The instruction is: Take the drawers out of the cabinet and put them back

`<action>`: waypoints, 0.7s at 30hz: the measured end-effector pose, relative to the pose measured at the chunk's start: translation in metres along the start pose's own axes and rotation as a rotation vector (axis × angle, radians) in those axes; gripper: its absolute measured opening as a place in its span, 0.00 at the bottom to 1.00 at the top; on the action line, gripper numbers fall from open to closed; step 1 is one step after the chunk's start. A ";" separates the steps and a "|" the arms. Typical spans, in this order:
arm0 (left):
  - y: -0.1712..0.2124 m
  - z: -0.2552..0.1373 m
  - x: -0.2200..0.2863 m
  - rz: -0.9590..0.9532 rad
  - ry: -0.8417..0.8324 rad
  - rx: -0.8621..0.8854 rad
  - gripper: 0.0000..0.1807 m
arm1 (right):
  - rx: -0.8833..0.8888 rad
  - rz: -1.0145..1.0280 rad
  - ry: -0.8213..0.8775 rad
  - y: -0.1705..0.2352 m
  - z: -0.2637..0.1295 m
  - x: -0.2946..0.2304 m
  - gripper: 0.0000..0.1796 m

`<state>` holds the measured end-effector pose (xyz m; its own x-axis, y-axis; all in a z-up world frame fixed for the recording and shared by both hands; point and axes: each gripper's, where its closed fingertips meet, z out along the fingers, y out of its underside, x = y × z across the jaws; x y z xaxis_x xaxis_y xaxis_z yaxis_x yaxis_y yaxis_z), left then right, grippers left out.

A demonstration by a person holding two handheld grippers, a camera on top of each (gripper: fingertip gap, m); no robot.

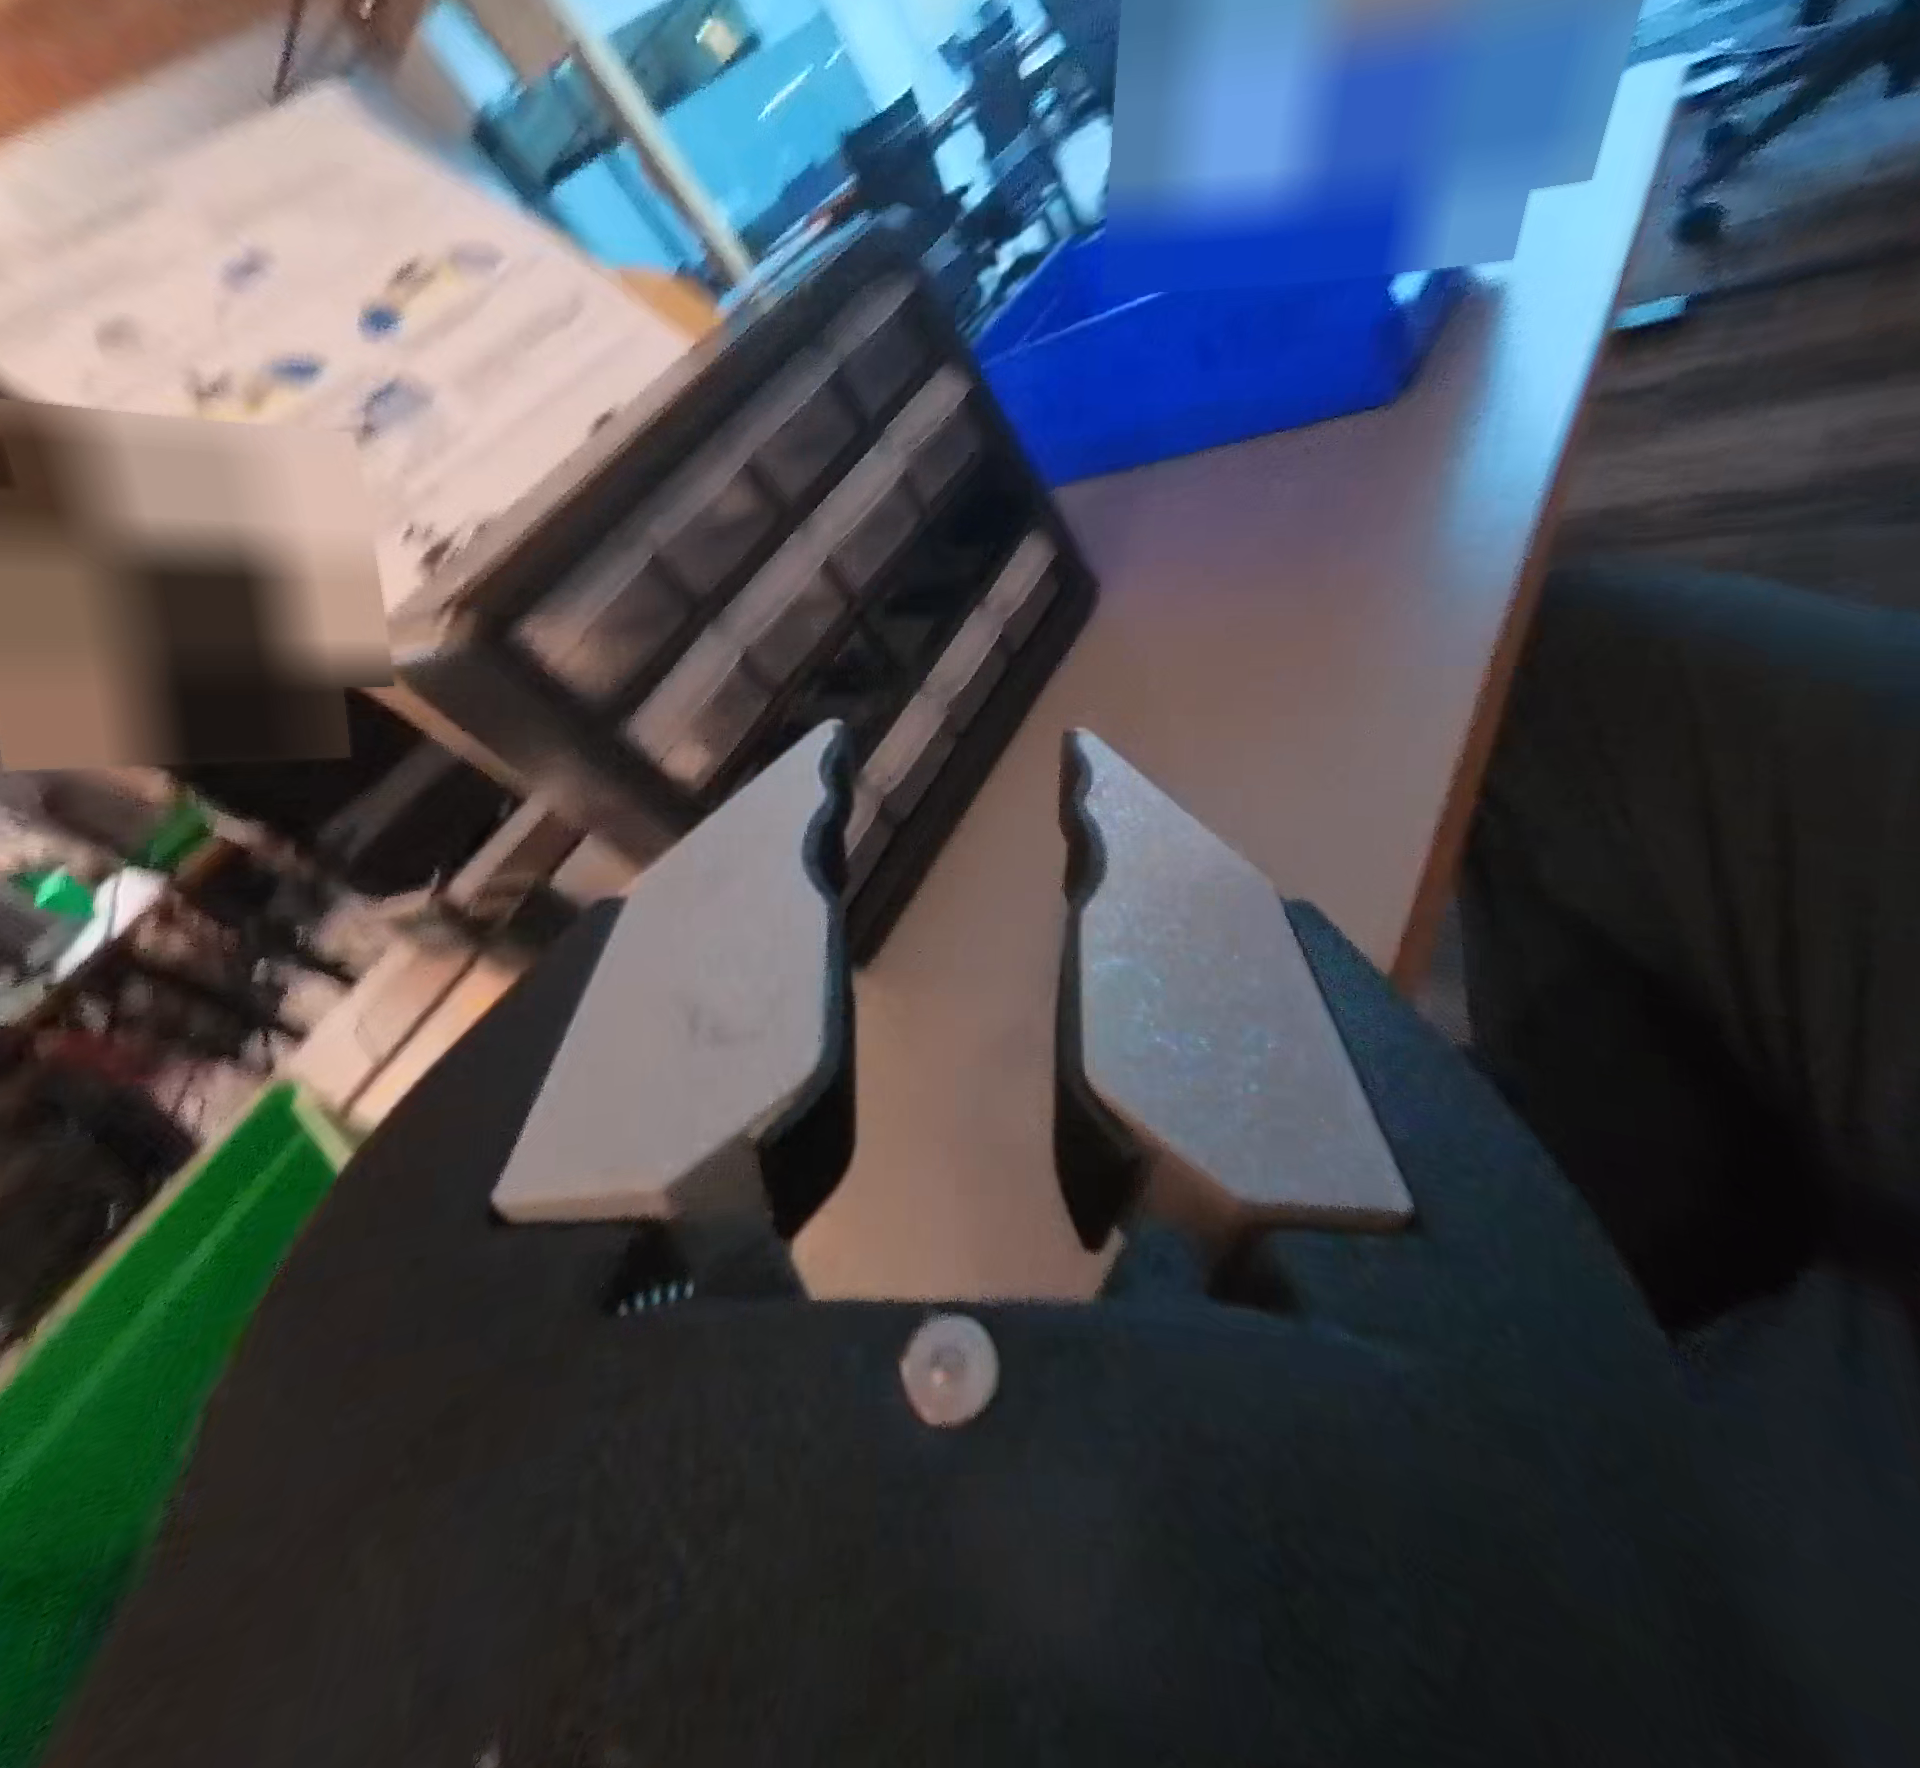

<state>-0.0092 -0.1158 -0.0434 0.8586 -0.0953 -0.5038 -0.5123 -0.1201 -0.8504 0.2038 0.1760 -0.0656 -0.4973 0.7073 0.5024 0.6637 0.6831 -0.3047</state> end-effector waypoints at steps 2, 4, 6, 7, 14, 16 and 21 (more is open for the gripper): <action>0.020 -0.010 -0.021 -0.083 -0.075 -0.069 0.23 | -0.087 0.002 0.010 0.043 0.006 0.014 0.01; 0.040 -0.019 -0.040 -0.156 -0.149 -0.143 0.29 | -0.213 0.009 -0.010 0.082 0.022 0.022 0.01; 0.053 -0.028 -0.052 -0.247 -0.200 -0.169 0.36 | -0.333 -0.005 -0.065 0.113 0.042 0.019 0.01; 0.057 -0.032 -0.054 -0.314 -0.209 -0.153 0.39 | -0.382 -0.019 -0.095 0.125 0.052 0.016 0.03; 0.108 -0.057 -0.060 -0.455 -0.323 -0.227 0.42 | -0.506 0.120 -0.117 0.164 0.090 0.015 0.12; 0.117 -0.067 -0.068 -0.496 -0.371 -0.246 0.44 | -0.406 0.214 -0.033 0.155 0.080 0.027 0.17; 0.155 -0.089 -0.089 -0.497 -0.523 -0.358 0.46 | 0.086 0.549 0.080 0.090 0.041 0.026 0.40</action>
<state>-0.1668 -0.2143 -0.1174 0.8410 0.5168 -0.1602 0.0330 -0.3447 -0.9381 0.2284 0.2631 -0.1131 -0.0451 0.9497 0.3099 0.7635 0.2329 -0.6024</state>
